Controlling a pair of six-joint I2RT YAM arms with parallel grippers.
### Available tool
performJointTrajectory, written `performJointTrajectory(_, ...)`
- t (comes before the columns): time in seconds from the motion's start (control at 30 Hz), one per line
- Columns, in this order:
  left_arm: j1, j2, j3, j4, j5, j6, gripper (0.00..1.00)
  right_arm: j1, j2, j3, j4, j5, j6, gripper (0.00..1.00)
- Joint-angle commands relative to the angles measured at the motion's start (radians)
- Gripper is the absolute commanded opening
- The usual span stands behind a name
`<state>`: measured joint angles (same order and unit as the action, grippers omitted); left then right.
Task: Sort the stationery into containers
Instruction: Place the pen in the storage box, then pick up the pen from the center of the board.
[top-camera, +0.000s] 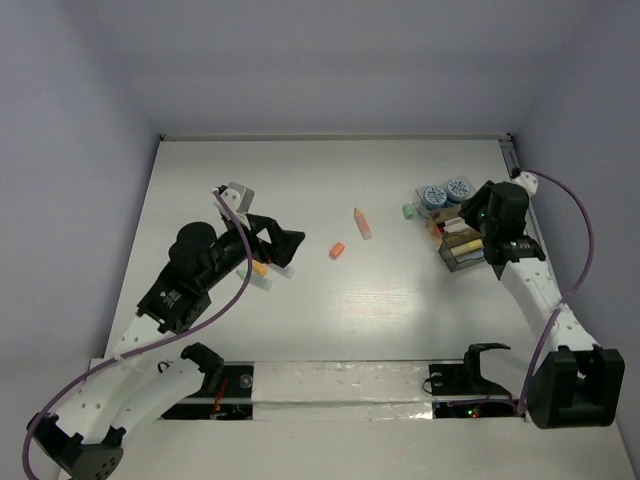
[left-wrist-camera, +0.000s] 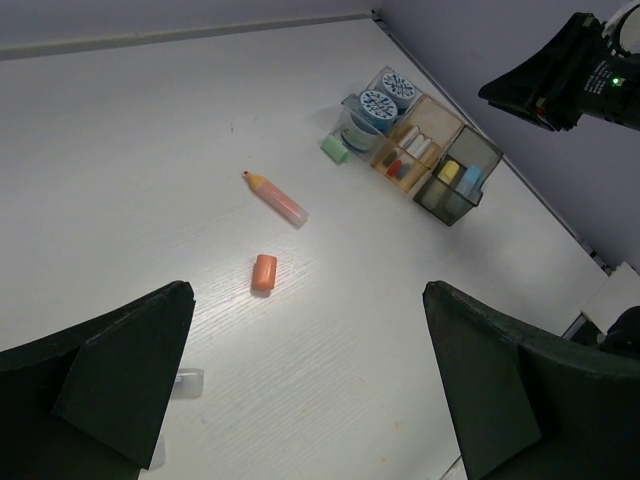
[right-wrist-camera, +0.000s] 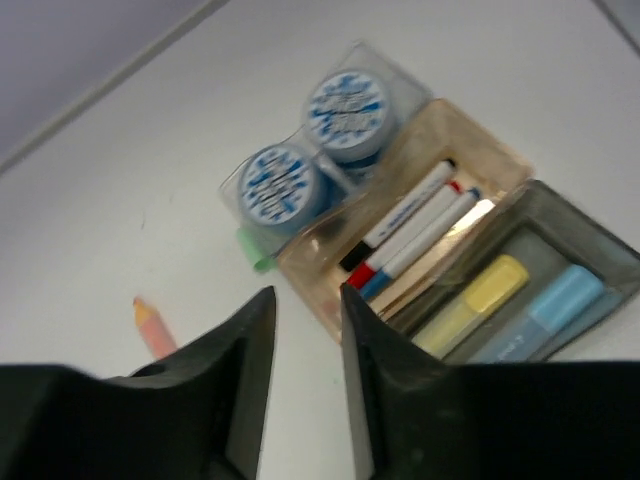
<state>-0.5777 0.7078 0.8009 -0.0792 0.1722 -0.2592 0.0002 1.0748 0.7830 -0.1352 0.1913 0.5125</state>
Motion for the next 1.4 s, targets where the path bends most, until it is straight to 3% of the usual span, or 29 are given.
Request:
performJointTrajectory(0.0,0.019,0.002,0.047,0.025,-0.023,0.012,0.99,0.137,0.043,0.122,-0.055,-0.133,-0.104,0.33)
performJointTrajectory(0.3,0.062,0.019,0.049,0.013,-0.118,0.011,0.99,0.424,0.307,0.326,-0.124,-0.225,-0.210,0.30)
performJointTrajectory(0.53,0.174,-0.007,0.038,0.025,-0.163,-0.018,0.99,0.636,0.503,0.447,-0.101,-0.299,-0.279,0.32)
performJointTrajectory(0.83,0.249,-0.004,0.050,-0.010,-0.306,-0.052,0.99,0.934,0.779,0.688,-0.139,-0.309,-0.391,0.47)
performJointTrajectory(1.13,0.279,-0.013,0.061,-0.042,-0.401,-0.068,0.99,1.052,1.001,0.918,-0.221,-0.256,-0.440,0.54)
performJointTrajectory(1.37,0.288,-0.014,0.063,-0.039,-0.390,-0.072,0.99,1.081,1.093,0.960,-0.236,-0.222,-0.454,0.54)
